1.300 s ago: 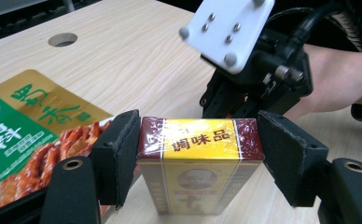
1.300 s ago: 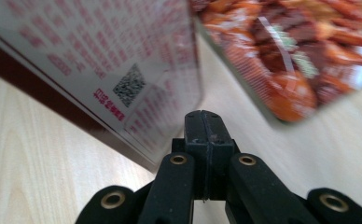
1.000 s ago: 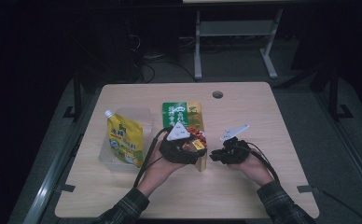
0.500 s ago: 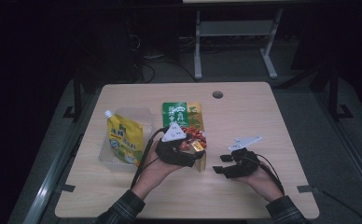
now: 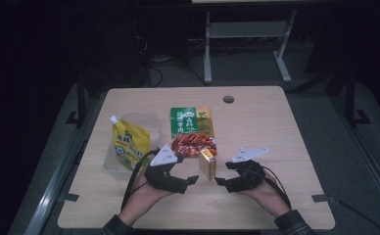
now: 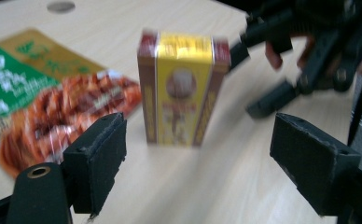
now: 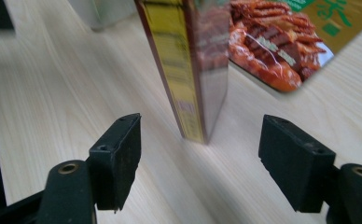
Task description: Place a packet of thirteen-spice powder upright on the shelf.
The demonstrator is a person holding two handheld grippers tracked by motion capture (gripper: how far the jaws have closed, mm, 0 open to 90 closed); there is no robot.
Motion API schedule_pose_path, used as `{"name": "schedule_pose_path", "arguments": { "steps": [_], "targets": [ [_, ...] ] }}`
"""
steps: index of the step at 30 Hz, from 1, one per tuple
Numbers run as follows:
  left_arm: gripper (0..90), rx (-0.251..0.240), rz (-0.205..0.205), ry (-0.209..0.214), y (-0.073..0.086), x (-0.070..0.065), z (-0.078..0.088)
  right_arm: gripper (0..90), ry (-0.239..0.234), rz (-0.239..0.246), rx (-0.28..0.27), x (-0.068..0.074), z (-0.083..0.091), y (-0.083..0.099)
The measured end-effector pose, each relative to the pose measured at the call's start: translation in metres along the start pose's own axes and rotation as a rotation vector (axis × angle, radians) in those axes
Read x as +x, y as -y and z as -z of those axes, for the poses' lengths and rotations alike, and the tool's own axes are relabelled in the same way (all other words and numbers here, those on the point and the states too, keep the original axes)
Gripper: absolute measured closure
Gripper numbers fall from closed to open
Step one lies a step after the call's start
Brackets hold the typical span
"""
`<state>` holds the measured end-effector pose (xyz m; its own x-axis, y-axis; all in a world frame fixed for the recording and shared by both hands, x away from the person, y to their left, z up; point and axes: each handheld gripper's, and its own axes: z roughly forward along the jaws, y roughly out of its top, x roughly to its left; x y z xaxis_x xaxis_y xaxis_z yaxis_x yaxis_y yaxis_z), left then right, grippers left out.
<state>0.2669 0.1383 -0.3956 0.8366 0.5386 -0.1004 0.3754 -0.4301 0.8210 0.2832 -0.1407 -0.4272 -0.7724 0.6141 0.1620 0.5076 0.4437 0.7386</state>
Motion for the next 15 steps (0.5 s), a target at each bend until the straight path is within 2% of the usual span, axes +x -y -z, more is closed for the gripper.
{"name": "schedule_pose_path", "arguments": {
  "steps": [6,9,15],
  "targets": [
    [17.9,0.026,0.012,0.009,0.025,-0.005,0.007,29.4,-0.002,-0.011,-0.029,0.006,-0.005,-0.010],
    [17.8,0.037,0.015,0.006,0.034,-0.007,0.009,29.4,-0.002,0.010,-0.048,0.006,-0.008,-0.015],
    [17.8,0.083,0.002,0.003,0.051,-0.004,0.006,29.6,0.011,0.011,-0.061,0.010,-0.018,-0.027]
  ]
}}
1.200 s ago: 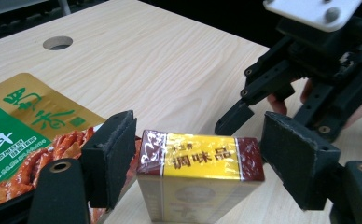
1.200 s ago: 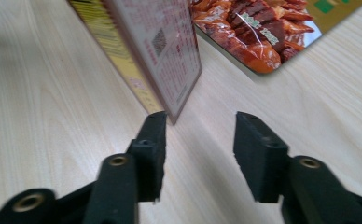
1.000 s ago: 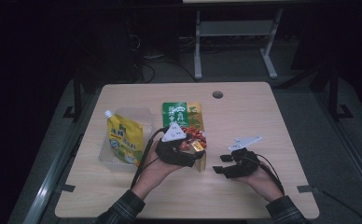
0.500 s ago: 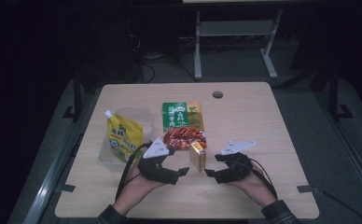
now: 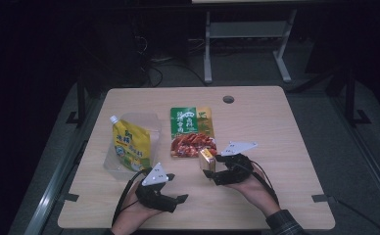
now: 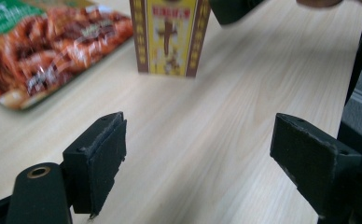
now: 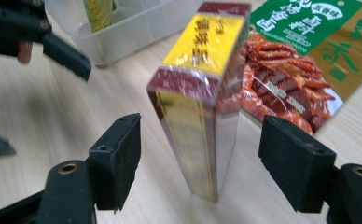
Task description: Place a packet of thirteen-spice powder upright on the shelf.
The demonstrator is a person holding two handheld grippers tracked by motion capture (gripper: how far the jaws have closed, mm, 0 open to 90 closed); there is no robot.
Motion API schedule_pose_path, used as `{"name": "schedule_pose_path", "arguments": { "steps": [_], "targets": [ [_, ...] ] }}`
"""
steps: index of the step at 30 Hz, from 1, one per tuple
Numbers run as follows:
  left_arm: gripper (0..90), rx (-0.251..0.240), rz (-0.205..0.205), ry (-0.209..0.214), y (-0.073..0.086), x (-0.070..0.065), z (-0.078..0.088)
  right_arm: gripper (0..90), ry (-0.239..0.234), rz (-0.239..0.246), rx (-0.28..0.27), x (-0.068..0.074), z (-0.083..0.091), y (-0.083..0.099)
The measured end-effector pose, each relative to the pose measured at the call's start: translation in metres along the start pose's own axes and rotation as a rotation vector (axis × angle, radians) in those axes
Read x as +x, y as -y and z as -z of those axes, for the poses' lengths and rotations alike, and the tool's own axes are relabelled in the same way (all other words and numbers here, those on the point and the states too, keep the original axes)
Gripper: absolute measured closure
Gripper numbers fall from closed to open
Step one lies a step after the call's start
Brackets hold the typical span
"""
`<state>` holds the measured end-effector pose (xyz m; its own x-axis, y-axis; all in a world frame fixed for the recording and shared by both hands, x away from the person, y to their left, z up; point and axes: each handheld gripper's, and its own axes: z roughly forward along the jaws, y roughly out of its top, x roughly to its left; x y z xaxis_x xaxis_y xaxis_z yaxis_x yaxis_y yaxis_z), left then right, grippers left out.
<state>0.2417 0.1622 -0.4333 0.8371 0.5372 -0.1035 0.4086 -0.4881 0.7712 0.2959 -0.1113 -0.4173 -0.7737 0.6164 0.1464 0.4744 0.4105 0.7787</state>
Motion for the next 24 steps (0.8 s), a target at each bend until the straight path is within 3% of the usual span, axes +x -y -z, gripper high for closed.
{"name": "schedule_pose_path", "arguments": {
  "steps": [5,16,24],
  "targets": [
    [17.8,0.005,-0.004,0.004,0.001,-0.001,-0.003,35.4,0.017,0.002,-0.010,0.003,-0.009,-0.007],
    [17.8,0.013,-0.003,0.013,0.002,-0.003,-0.004,64.7,0.060,0.043,-0.024,0.000,-0.011,-0.009],
    [17.7,0.011,0.000,0.012,0.005,-0.004,-0.001,66.9,0.049,0.082,-0.019,-0.005,-0.011,-0.012]
  ]
}}
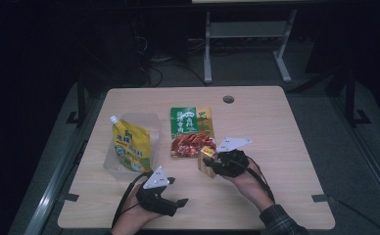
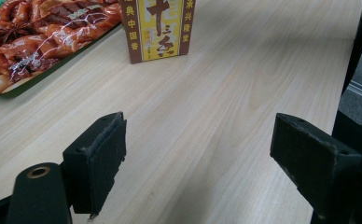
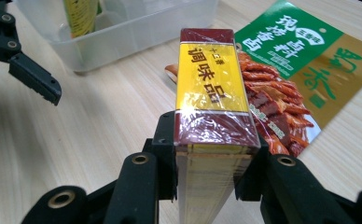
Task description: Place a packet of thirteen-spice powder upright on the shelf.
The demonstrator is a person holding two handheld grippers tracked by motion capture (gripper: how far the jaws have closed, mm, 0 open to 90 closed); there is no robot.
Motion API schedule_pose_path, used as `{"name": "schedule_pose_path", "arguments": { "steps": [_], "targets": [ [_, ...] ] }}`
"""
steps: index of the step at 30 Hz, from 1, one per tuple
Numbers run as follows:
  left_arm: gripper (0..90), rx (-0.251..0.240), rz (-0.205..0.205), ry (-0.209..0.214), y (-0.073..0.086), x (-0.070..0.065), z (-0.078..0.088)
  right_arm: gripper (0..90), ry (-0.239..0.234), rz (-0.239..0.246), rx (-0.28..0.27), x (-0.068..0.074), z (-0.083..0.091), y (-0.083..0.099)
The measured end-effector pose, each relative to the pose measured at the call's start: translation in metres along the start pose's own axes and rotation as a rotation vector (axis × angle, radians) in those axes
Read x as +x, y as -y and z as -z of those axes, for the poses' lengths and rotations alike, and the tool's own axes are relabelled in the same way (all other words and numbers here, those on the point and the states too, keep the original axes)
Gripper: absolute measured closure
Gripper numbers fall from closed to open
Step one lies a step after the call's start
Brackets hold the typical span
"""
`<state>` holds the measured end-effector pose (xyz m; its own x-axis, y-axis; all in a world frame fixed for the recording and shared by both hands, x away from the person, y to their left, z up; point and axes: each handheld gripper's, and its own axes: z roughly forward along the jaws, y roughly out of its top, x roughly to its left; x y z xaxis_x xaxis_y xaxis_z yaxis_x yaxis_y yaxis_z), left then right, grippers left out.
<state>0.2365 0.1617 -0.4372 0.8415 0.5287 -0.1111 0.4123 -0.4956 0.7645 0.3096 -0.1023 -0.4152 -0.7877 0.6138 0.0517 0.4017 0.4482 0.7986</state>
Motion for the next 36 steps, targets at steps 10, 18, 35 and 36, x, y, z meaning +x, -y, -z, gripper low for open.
{"name": "schedule_pose_path", "arguments": {
  "steps": [10,18,35,36],
  "targets": [
    [17.7,-0.014,-0.010,0.022,0.005,0.002,0.007,67.3,-0.075,0.063,-0.024,-0.010,-0.005,-0.023],
    [17.9,-0.026,-0.014,0.044,0.009,0.002,0.012,67.6,-0.137,0.090,-0.052,-0.020,-0.013,-0.041],
    [18.1,-0.043,-0.006,0.079,0.010,0.002,0.009,67.6,-0.295,0.167,-0.115,-0.020,-0.045,-0.100],
    [18.1,-0.041,-0.007,0.083,0.010,0.002,0.009,67.6,-0.304,0.170,-0.117,-0.019,-0.046,-0.103]
  ]
}}
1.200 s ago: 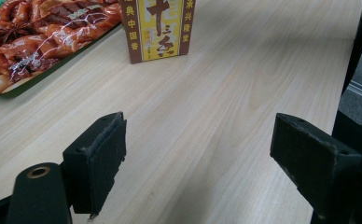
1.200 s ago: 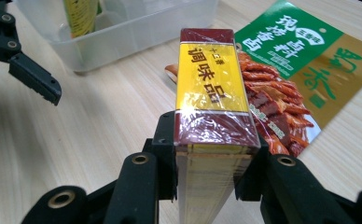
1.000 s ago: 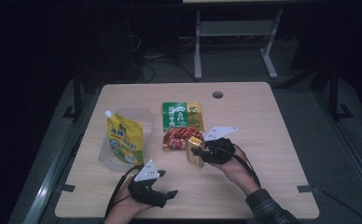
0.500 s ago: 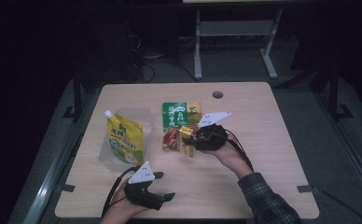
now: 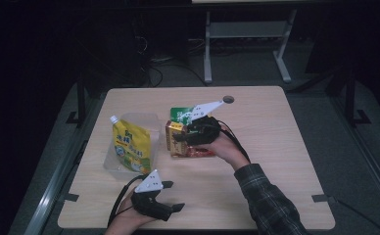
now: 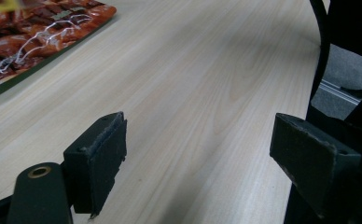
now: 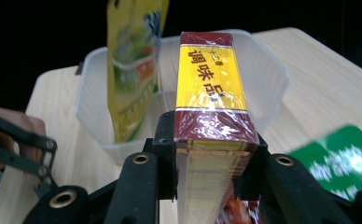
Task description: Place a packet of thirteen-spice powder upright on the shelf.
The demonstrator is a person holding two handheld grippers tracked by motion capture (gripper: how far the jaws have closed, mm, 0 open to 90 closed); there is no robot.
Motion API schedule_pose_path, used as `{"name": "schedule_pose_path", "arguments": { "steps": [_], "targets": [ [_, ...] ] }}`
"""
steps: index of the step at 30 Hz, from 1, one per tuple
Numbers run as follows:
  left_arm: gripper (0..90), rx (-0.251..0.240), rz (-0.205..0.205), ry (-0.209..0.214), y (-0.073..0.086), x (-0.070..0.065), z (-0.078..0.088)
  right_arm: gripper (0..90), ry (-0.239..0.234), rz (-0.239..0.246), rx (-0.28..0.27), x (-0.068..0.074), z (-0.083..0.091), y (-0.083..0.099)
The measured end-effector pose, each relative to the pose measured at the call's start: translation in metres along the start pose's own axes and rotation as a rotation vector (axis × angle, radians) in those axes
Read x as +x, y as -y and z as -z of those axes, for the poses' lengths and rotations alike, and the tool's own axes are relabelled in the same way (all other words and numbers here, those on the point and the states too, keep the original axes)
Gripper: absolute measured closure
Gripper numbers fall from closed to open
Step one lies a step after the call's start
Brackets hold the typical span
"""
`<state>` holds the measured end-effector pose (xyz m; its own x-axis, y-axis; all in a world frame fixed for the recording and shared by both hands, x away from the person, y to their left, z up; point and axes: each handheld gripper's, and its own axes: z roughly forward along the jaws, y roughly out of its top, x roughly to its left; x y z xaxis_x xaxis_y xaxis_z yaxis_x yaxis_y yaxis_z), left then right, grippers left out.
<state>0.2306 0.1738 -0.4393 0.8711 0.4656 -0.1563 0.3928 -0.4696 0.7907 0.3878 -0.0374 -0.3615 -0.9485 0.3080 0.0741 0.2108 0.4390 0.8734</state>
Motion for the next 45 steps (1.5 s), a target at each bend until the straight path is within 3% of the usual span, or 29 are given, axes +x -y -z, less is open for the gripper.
{"name": "schedule_pose_path", "arguments": {
  "steps": [7,23,24,33,45],
  "targets": [
    [18.1,0.011,-0.007,0.010,0.001,-0.001,-0.003,67.6,-0.042,0.064,-0.008,-0.002,-0.020,-0.019],
    [18.2,0.016,-0.005,0.026,0.000,-0.002,-0.004,67.5,-0.116,0.119,0.040,0.000,-0.059,-0.044],
    [18.2,0.015,-0.005,0.026,0.000,-0.002,-0.004,67.5,-0.115,0.138,0.042,-0.001,-0.061,-0.045],
    [18.2,0.013,-0.003,0.031,0.000,-0.003,-0.005,67.5,-0.135,0.126,0.048,-0.001,-0.076,-0.046],
    [18.4,0.009,-0.005,0.030,-0.001,-0.003,-0.004,67.5,-0.148,0.154,0.061,-0.005,-0.091,-0.056]
  ]
}}
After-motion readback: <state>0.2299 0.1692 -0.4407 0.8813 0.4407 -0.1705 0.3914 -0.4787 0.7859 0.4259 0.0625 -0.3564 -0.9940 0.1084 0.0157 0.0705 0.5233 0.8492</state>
